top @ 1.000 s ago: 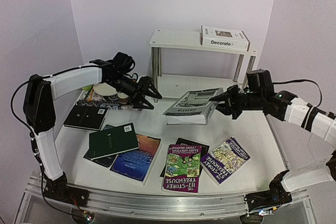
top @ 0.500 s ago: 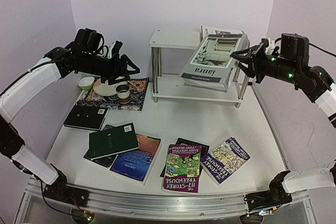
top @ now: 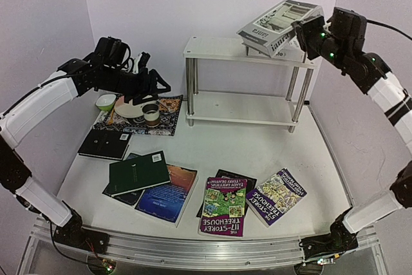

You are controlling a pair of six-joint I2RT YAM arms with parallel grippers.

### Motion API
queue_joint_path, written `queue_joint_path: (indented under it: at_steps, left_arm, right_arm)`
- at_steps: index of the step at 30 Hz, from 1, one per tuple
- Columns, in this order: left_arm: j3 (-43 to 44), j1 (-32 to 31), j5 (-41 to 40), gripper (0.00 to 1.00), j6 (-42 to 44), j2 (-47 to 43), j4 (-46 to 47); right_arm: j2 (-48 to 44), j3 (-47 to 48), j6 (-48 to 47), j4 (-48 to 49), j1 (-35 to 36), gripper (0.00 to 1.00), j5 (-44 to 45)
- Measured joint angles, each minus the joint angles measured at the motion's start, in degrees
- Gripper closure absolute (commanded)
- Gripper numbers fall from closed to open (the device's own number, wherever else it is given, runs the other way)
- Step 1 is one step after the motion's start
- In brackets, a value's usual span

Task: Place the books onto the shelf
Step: Place the book on the book pile on the shelf.

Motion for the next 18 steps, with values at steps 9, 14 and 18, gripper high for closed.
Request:
queue_joint_path:
  at_steps: [9, 14, 18]
  left_arm:
    - [0.0, 0.0, 0.0, 0.39, -0.2, 0.0, 0.0]
    - [0.0, 0.0, 0.3, 0.39, -0.3, 0.0, 0.0]
    - [0.7, 0.0, 1.1, 0.39, -0.3, 0.5, 0.0]
  right_arm:
    - [13.9, 10.4, 2.3, 12.5, 0.0, 0.79, 15.0]
    - [22.0, 15.1, -0.5, 25.1, 0.0, 0.78, 22.1]
    - [27.9, 19.6, -4.5, 31.9, 0.0, 0.77, 26.0]
